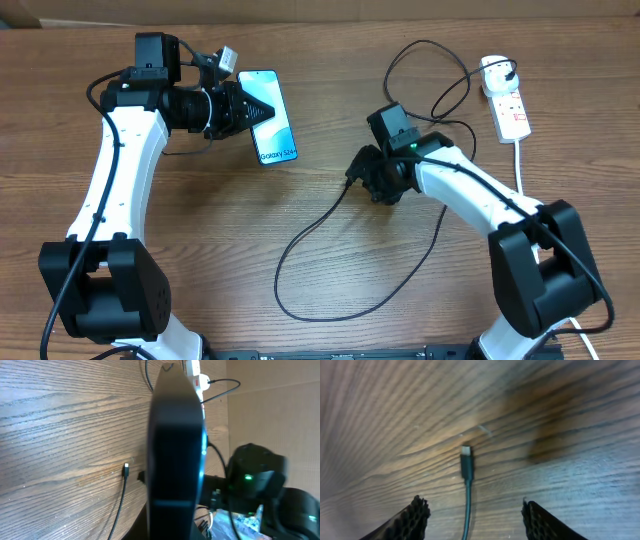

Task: Plug charger to phone and switch on socket
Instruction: 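Move the right gripper down over the black cable's USB-C end, then lower the right gripper and close it on the USB-C plug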

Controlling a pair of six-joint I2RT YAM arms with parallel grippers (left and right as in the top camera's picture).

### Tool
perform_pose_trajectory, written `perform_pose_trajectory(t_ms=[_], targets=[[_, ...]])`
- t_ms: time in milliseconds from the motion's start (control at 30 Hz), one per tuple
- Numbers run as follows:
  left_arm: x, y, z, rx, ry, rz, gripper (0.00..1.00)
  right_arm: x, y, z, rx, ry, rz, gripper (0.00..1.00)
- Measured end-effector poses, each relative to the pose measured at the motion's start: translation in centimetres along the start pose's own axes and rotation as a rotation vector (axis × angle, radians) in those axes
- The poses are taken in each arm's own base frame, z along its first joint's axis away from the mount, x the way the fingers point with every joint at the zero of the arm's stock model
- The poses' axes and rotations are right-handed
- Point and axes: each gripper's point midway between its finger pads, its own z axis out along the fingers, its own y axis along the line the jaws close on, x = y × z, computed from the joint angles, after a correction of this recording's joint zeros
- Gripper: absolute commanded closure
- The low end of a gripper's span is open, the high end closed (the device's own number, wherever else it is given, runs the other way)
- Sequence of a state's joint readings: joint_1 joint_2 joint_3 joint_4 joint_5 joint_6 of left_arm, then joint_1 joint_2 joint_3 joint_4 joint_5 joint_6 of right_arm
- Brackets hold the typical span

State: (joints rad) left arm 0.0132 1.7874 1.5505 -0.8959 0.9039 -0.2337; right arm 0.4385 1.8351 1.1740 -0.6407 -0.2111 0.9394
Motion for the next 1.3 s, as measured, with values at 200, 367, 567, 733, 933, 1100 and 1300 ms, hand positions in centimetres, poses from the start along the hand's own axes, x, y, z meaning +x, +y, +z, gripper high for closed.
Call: perform_pose_trajectory(t_ms=[200, 367, 567, 733, 933, 1100, 1300], targets=[[0.1, 0.0, 0.0, -0.001, 0.003, -0.004, 0.96, 0.3, 0.6, 0.9, -0.057, 0.028, -0.002, 0.46], [0.2, 0.1, 0.0, -0.002, 0.006, -0.008, 0.96, 0.8, -0.2, 1.7, -0.065, 0.040, -0.001, 0.46], [0.2, 0.1, 0.0, -0.002, 0.007, -0.009, 0.96, 1.1, -0.3, 2.2, -0.090, 0.046, -0.006, 0.47], [0.2, 0.1, 0.0, -0.002, 0.006, -0.008, 0.96, 0.9, 0.2, 2.2, -0.114, 0.043, -0.013, 0.49], [0.2, 0.1, 0.0, -0.002, 0.006, -0.008, 0.96, 1.0, 0.2, 2.4, -0.114, 0.044, -0.012, 0.49], [0.2, 0.1, 0.0, -0.002, 0.007, -0.009, 0.96, 1.0, 0.1, 2.5, -0.111, 0.046, -0.011, 0.51], [0.2, 0.1, 0.0, -0.002, 0.006, -0.008, 0.95, 1.0, 0.0, 2.7, -0.107, 0.047, -0.010, 0.51]])
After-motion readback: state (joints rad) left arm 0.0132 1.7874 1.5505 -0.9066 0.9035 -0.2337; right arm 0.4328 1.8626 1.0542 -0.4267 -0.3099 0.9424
